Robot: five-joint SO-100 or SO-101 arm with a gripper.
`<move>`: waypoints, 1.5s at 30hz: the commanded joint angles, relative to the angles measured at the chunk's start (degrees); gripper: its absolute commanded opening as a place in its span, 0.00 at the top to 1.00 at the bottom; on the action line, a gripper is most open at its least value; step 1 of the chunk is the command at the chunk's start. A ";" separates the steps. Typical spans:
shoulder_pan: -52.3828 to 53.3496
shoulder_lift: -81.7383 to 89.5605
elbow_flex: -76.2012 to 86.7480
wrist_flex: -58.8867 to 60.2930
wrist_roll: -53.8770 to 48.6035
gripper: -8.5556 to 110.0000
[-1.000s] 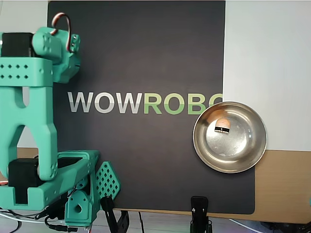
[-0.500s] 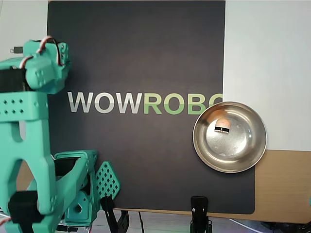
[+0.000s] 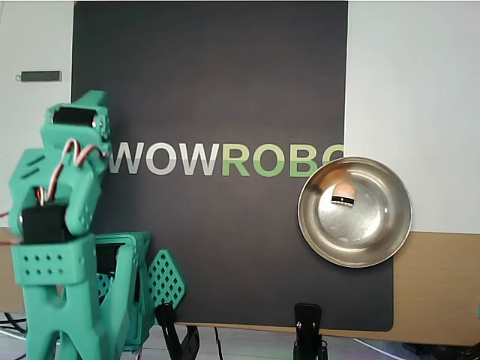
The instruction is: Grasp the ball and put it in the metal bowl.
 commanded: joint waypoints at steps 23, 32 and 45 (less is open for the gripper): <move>4.39 40.78 35.24 -17.49 -0.35 0.93; 4.39 40.69 35.24 -8.96 -7.12 0.93; 4.39 40.69 35.24 -0.26 -8.00 0.93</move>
